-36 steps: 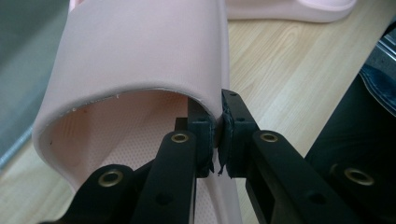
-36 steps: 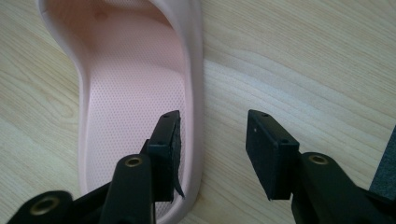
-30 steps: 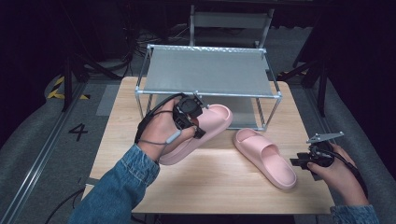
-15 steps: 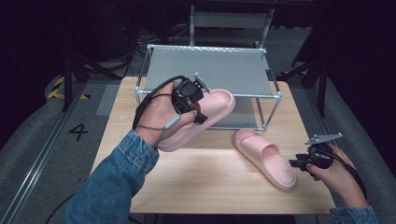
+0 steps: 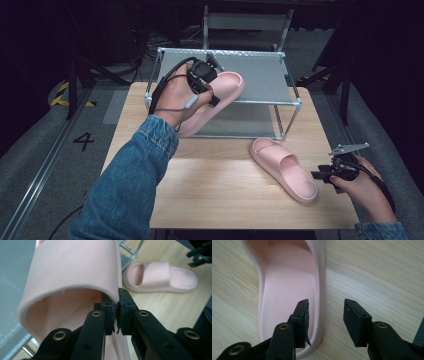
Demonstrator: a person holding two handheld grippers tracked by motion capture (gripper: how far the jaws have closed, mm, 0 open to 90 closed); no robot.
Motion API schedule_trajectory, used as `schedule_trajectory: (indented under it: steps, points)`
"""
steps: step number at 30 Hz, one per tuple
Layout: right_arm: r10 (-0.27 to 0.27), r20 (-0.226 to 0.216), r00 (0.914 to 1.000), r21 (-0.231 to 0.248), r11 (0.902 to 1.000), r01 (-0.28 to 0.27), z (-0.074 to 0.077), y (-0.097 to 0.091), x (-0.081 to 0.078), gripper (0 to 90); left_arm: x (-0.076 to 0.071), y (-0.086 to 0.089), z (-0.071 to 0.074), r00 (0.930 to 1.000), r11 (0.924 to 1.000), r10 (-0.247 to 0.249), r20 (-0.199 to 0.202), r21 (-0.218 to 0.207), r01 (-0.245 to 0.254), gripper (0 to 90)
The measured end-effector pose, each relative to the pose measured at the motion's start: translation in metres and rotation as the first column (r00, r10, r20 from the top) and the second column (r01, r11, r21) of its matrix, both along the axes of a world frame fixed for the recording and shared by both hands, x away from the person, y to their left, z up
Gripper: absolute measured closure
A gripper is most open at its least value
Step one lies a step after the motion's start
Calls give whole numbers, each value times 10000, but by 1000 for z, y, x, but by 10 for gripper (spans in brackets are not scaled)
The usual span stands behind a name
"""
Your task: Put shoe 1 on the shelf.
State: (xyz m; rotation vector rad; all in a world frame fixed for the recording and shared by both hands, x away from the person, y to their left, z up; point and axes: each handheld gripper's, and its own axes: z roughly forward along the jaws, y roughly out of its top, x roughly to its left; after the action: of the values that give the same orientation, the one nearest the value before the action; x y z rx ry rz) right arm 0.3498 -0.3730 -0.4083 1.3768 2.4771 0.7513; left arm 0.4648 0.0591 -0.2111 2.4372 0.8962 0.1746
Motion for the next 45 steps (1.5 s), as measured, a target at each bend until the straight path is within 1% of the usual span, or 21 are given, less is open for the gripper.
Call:
schedule_trajectory:
  steps: [4, 9, 11, 13, 15, 20, 21, 24, 25, 28, 29, 32, 33, 34, 36, 38, 39, 40, 41, 43, 45]
  points:
    - [141, 83, 9999, 105, 9998, -142, 0, -1, 2, 566, 16, -4, 0, 9991, 9992, 406, -101, 26, -406, 845]
    - [185, 109, 9998, 249, 9995, -187, 1, 0, 2, 567, 33, -5, -1, 9952, 9954, 958, -179, 30, -957, 845]
    - [210, 110, 9997, 286, 9994, -213, 2, 2, 2, 567, 41, -4, -2, 9922, 9927, 1189, -366, -139, -1195, 845]
    - [274, 98, 9996, 281, 9992, -277, 1, 3, 2, 567, 48, -5, -2, 9905, 9912, 1307, -438, -172, -1316, 844]
    - [283, 76, 9996, 297, 9992, -285, 1, 3, 2, 567, 50, -5, -2, 9888, 9897, 1412, -484, -184, -1423, 841]
    - [266, 100, 9996, 317, 9991, -269, 1, 3, 2, 567, 64, -8, -4, 9814, 9825, 1857, -478, -36, -1861, 845]
    - [292, 104, 9995, 306, 9991, -295, 1, 3, 2, 567, 69, -9, -6, 9777, 9792, 2026, -550, -34, -2031, 846]
    - [304, 81, 9995, 312, 9990, -306, 1, 3, 2, 567, 75, -10, -7, 9744, 9760, 2179, -546, 74, -2178, 846]
    - [280, 57, 9996, 324, 9991, -282, 1, 2, 2, 567, 76, -11, -8, 9737, 9748, 2232, -463, 61, -2232, 847]
    - [258, 46, 9997, 314, 9992, -260, 0, 1, 2, 568, 82, -12, -9, 9670, 9681, 2504, -467, 108, -2502, 848]
    - [219, 41, 9998, 305, 9993, -220, -1, 1, 2, 567, 84, -13, -10, 9633, 9642, 2652, -418, 109, -2650, 848]
    - [211, 83, 9997, 306, 9993, -214, -1, -1, 1, 567, 87, -14, -11, 9586, 9590, 2830, -327, 233, -2824, 846]
    - [189, 64, 9998, 314, 9993, -191, -1, -2, 1, 567, 88, -14, -12, 9585, 9591, 2827, -355, 233, -2820, 846]
    - [165, 59, 9998, 307, 9994, -167, -1, -2, 1, 568, 87, -14, -12, 9606, 9616, 2741, -448, 263, -2732, 842]
    - [153, 50, 9999, 309, 9994, -154, -1, -3, 0, 569, 85, -14, -12, 9598, 9615, 2744, -586, 45, -2746, 804]
    - [131, 85, 9999, 325, 9994, -134, 0, -3, 0, 569, 84, -13, -11, 9608, 9621, 2725, -509, 45, -2726, 705]
    - [131, 85, 9999, 325, 9994, -134, 0, -3, 0, 569, 82, -12, -10, 9636, 9638, 2664, -226, -27, -2665, 705]
    - [126, 88, 9999, 313, 9994, -129, 0, -2, 0, 569, 80, -11, -9, 9671, 9671, 2545, 33, 12, -2545, 624]
    - [148, 106, 9998, 298, 9994, -151, 0, -2, 0, 568, 78, -10, -9, 9695, 9696, 2445, 140, 29, -2446, 566]
    - [171, 65, 9998, 314, 9994, -173, 0, -1, -1, 565, 72, -6, -5, 9728, 9731, 2302, 269, -16, -2303, 537]
    - [177, 62, 9998, 301, 9994, -179, 0, -1, 0, 564, 66, 0, -1, 9755, 9753, 2196, 158, -290, -2191, 534]
